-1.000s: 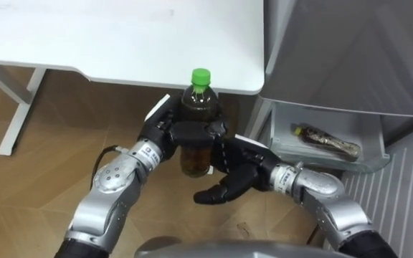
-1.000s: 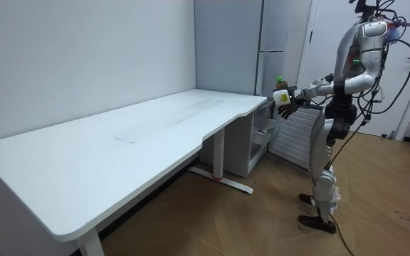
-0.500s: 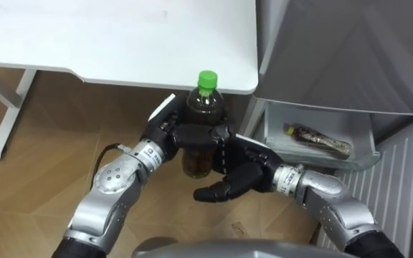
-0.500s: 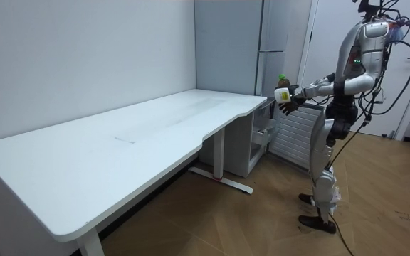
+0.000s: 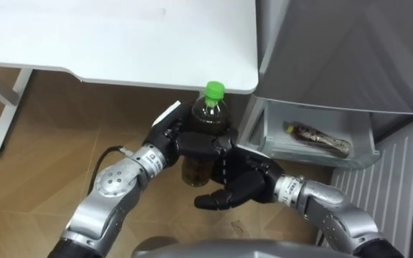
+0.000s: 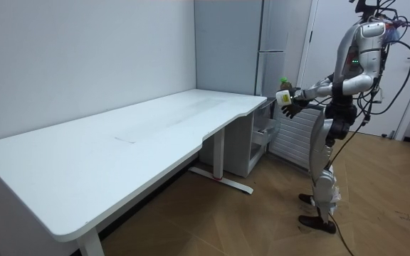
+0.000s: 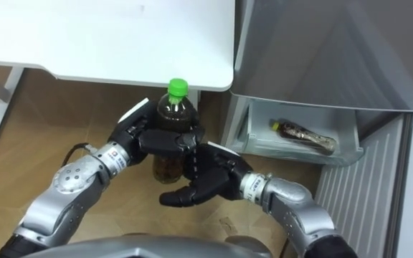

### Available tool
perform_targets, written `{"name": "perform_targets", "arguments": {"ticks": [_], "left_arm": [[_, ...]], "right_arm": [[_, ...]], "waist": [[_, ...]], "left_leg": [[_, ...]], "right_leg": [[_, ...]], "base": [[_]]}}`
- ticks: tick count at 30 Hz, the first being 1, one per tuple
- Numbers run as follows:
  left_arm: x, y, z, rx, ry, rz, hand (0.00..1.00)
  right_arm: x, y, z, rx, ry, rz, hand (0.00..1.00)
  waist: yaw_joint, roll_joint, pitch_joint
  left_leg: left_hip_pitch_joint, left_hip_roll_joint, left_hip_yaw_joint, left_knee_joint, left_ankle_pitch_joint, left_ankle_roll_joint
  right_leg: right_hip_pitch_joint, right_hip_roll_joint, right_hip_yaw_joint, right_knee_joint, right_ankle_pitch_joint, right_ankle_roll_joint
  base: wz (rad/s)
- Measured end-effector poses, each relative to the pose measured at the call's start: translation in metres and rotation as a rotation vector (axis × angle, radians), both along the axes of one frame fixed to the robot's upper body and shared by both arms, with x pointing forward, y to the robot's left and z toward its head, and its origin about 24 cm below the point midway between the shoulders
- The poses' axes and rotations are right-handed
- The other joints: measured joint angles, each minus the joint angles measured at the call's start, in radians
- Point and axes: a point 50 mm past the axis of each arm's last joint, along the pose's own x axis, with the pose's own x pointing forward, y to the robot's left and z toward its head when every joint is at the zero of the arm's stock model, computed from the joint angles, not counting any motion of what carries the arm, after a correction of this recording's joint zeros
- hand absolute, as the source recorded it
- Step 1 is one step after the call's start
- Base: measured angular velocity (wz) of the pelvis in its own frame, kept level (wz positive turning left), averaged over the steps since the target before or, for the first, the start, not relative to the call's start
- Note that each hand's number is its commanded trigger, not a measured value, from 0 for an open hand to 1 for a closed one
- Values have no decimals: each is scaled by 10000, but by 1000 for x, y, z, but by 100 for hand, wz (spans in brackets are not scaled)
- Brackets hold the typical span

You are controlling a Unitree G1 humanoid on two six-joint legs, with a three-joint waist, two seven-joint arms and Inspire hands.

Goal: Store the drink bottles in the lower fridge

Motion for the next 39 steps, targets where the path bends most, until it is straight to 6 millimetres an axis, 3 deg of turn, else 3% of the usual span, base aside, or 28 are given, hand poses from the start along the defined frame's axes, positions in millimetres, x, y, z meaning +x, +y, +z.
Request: {"name": "perform_targets", "arguments": {"ticks": [1, 2, 3, 4, 11, 25, 26, 27, 28, 29, 30, 39], "left_arm": [[0, 0, 0, 28, -11, -27, 100], [0, 0, 0, 57, -21, -80, 100], [0, 0, 0, 96, -40, -138, 100], [0, 0, 0, 100, -47, -157, 100], [-2, -6, 2, 99, -179, -847, 100], [0, -13, 10, -457, -329, -1040, 100], [0, -14, 9, -453, -325, -1038, 95], [0, -14, 9, -456, -319, -982, 76], [0, -14, 9, -463, -322, -960, 63], [0, -15, 9, -466, -325, -930, 22], [0, -15, 9, -471, -325, -924, 0], [2, -13, 9, -90, -470, -780, 0]], "right_arm": [[0, 0, 0, 16, 35, -16, 10], [0, 0, 0, 13, 67, -11, 65], [-1, 0, -1, 63, 124, -40, 72], [-1, 0, -1, 109, 172, -82, 100], [-1, -5, -5, -306, 378, -649, 100], [-1, -6, -7, 101, 689, -1253, 100], [-1, -6, -7, 77, 702, -1262, 100], [-1, -6, -7, 68, 706, -1266, 100], [-1, -6, -7, 74, 705, -1271, 100], [-1, -6, -7, 92, 711, -1279, 100], [-1, -6, -7, 96, 714, -1281, 100], [-8, 5, -8, 642, 1041, -950, 100]], "waist": [[-1, 2, 0], [-1, 8, 1], [-5, 19, 3], [-6, 28, 4], [47, 219, -25], [93, 298, -31], [97, 298, -31], [97, 299, -31], [97, 299, -31], [96, 298, -32], [95, 298, -31], [114, 300, -30]], "left_leg": [[0, 0, -1, 1, 0, 0], [0, 0, -1, 3, 0, 0], [-6, 0, -2, 4, 0, 0], [-10, -1, -2, 4, 0, 0], [11, -7, 29, -41, 1, 2], [21, -10, 30, -75, 3, 1], [20, -11, 32, -73, 3, 2], [19, -12, 32, -73, 3, 2], [18, -12, 33, -73, 3, 2], [21, -11, 33, -73, 3, 2], [21, -11, 35, -74, 3, 2], [17, -4, 42, -70, 3, 2]], "right_leg": [[0, -1, -1, 0, 0, 0], [-1, -1, -1, 0, 0, 0], [-3, 11, -6, 0, 0, 0], [-5, 16, -9, 0, 0, 0], [-6, 22, -9, -2, 1, 2], [-10, 28, -2, 1, 1, 2], [-16, 31, -3, 0, 1, 2], [-23, 31, -2, 0, 1, 2], [-25, 31, -2, 0, 1, 2], [-25, 33, -2, 0, 1, 3], [-28, 34, -1, 0, 1, 2], [-20, 37, -10, -1, 1, 3]], "base": [[0], [0], [0], [0], [0], [0], [0], [0], [0], [0], [0], [0]]}}
